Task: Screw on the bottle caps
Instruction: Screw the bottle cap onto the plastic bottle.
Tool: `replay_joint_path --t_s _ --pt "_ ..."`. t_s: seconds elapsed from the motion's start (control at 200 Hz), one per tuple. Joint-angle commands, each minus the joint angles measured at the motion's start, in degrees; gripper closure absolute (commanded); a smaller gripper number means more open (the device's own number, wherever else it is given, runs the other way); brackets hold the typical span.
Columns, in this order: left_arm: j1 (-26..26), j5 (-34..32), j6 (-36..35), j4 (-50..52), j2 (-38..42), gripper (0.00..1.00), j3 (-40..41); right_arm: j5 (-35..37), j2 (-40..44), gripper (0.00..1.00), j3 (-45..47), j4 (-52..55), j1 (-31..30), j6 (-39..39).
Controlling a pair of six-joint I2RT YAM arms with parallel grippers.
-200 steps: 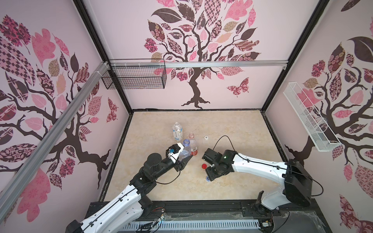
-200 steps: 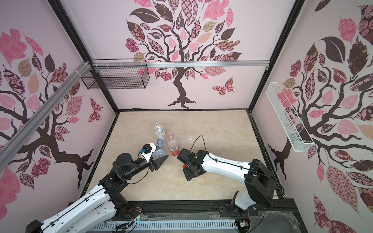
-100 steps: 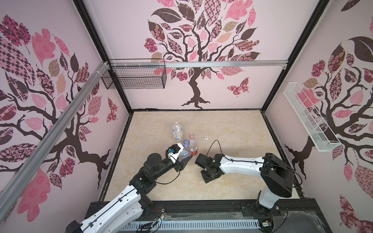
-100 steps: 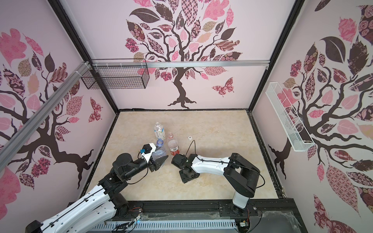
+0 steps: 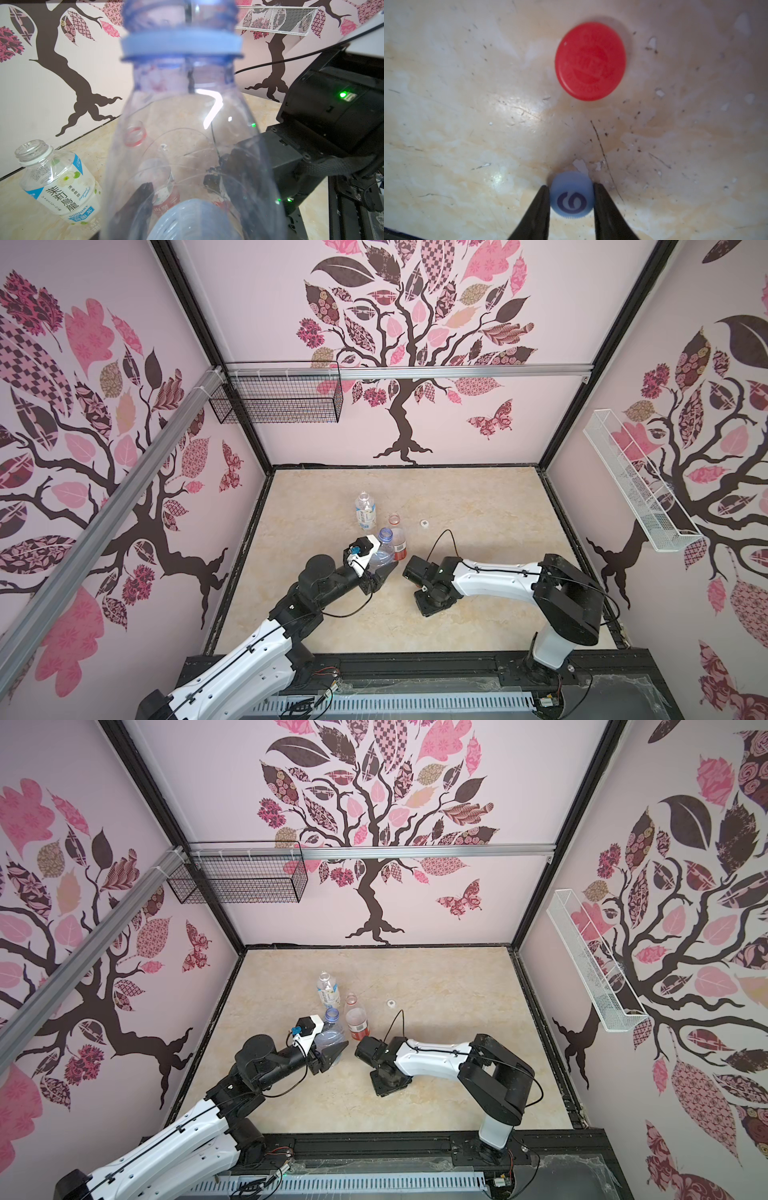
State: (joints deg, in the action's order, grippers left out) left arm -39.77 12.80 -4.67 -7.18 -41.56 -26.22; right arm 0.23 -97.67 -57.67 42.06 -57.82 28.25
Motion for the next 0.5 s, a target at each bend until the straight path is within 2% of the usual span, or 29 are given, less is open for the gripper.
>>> replay_joint_path --t_s 0.0,0.115,0.255,0.355,0.495 --pt "0.2 1.63 -0.12 -1.43 -0.29 0.31 -0.13 0.89 4.37 0.64 -2.32 5.36 0.4 -2.18" --pt "0.22 4.93 -1.14 -1.61 -2.43 0.31 -1.4 0.17 11.98 0.64 -7.96 14.95 1.73 -7.87" --pt "0.22 10.78 -3.29 -3.58 -6.05 0.31 -3.33 -6.8 17.79 0.64 -16.42 26.89 7.02 -15.41" --pt "0.22 15.67 -5.33 -2.85 -8.84 0.29 -5.47 -10.02 19.43 0.64 -26.04 35.14 9.0 -22.34" --pt "0.22 23.56 -4.11 -4.13 -13.31 0.31 -8.34 -15.12 18.13 0.64 -40.33 42.81 9.11 -29.54"
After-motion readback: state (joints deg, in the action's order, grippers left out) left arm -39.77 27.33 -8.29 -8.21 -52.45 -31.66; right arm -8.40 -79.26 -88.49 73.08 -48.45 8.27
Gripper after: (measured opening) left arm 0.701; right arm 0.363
